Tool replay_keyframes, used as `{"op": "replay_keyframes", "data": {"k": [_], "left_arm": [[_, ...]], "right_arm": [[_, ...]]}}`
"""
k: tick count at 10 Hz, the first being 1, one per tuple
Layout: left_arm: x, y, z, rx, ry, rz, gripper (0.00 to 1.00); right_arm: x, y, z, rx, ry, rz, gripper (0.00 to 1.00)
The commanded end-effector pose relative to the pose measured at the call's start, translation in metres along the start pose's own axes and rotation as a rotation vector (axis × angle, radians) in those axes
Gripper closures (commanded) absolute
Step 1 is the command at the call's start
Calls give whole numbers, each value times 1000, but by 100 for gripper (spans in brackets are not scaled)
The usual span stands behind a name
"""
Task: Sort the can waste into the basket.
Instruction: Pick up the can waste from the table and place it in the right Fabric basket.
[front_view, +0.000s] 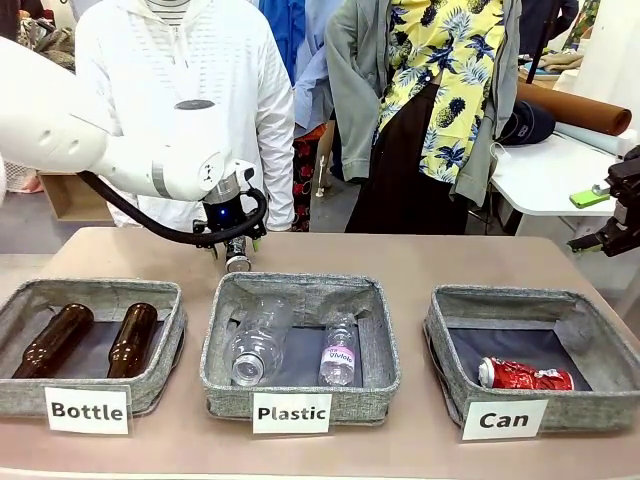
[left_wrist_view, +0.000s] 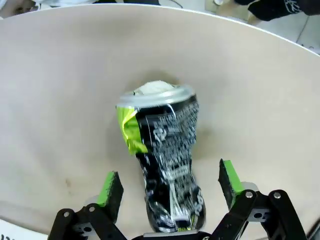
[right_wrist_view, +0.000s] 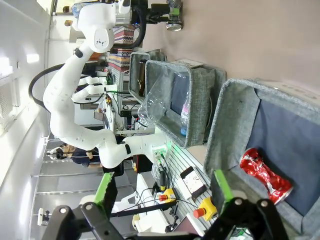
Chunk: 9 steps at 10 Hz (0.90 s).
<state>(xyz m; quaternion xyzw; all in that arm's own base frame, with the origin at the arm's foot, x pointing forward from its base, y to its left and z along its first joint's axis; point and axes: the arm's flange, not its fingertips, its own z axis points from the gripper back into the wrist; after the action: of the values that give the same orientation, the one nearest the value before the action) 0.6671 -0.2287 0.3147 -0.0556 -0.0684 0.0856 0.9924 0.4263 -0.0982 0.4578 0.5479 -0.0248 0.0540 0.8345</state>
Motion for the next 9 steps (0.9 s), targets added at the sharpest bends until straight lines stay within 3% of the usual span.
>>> {"op": "replay_keyframes", "data": {"k": [1,2,3,4,5,6,9], "left_arm": [[11,-3,-1,15,15,27,0],[11,-4,0,13,12,29,0],[12,-3,1,19,14,37,13],[12,-3,0,16,21,42,59],[12,-3,-1,18,21,41,73],[11,-4,-2,23,23,37,100],[13,-2,-2,30,29,43,96]], "right_arm": [[-1,0,2,-4,4,23,0],[-1,0,2,-4,4,23,0],[-1,0,2,-4,4,23,0],[-1,0,2,-4,4,23,0],[-1,0,2,-4,4,23,0],[-1,0,2,-4,4,23,0],[-1,0,2,-4,4,23,0]]}}
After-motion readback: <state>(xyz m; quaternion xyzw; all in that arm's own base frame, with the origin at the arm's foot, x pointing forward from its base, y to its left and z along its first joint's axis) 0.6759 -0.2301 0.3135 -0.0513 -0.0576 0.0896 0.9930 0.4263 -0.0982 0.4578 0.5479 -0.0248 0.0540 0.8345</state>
